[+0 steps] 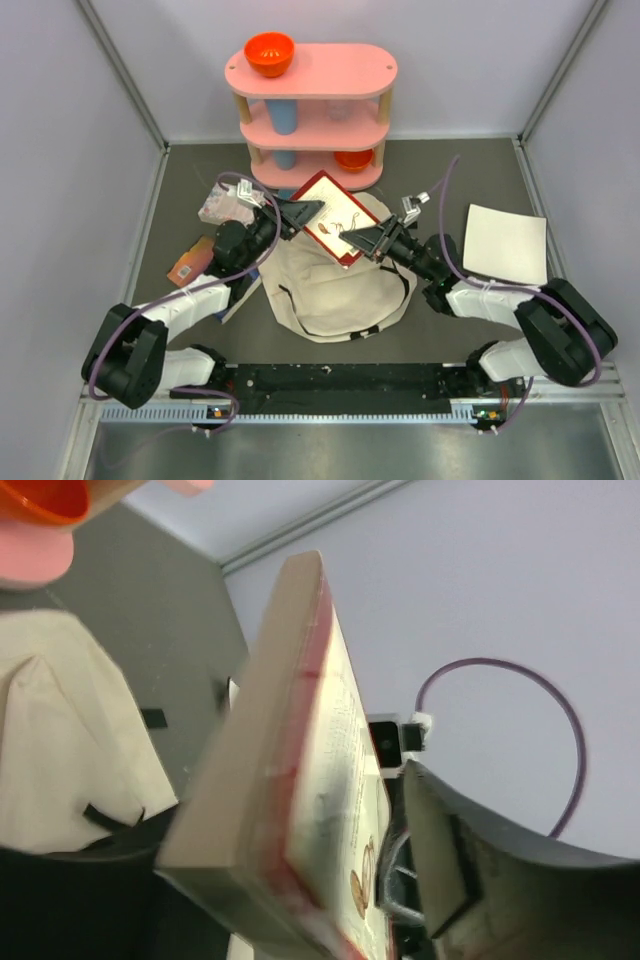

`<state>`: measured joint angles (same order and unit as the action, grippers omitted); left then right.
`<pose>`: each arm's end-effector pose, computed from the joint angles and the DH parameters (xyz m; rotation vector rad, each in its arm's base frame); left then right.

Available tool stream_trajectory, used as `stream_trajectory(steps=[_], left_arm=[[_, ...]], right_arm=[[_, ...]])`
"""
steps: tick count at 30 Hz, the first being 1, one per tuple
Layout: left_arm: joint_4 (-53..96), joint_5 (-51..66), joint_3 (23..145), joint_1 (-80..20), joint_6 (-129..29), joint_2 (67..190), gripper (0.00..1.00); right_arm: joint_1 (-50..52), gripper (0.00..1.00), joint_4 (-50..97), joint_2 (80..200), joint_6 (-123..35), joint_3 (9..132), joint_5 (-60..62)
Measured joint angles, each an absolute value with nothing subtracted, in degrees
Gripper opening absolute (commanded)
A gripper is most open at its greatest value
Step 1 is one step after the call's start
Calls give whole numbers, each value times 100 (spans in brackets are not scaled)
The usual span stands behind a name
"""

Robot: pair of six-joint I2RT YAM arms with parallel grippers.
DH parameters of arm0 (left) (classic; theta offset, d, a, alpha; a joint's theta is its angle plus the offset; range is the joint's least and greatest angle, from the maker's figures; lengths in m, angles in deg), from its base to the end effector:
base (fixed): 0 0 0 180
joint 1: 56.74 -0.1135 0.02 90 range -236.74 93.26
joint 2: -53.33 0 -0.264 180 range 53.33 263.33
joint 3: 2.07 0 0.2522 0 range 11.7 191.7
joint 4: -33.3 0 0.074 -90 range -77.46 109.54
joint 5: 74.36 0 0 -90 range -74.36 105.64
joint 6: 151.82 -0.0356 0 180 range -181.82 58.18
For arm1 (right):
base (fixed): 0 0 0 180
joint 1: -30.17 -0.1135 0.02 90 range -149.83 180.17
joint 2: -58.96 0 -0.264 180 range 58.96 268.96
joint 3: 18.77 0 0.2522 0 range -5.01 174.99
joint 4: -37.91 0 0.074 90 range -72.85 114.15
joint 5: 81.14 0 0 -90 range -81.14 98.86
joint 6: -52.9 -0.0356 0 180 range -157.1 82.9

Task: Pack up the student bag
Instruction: Pick up the book from the center of the board, then place the book in the student bag.

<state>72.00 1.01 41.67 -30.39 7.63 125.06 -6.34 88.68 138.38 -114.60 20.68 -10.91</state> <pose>0.2348 -0.1263 0.2660 -0.3490 1.5432 -1.5346 0.2102 0.1706 0.2311 0.2520 1.6664 1.8285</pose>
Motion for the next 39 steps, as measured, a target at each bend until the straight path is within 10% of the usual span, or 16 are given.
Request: stream_trajectory(steps=[2, 19, 39], left_arm=[[6853, -17, 4215, -3030, 468, 12460, 98], [2036, 409, 5216, -2938, -3134, 11642, 99], [-618, 422, 7181, 395, -6279, 13979, 97]], right_arm=[[-656, 0, 8435, 13543, -11245, 2068, -1037], [-682, 0, 1933, 9687, -9259, 2494, 2482], [-680, 0, -449, 8750, -9265, 2435, 4362]])
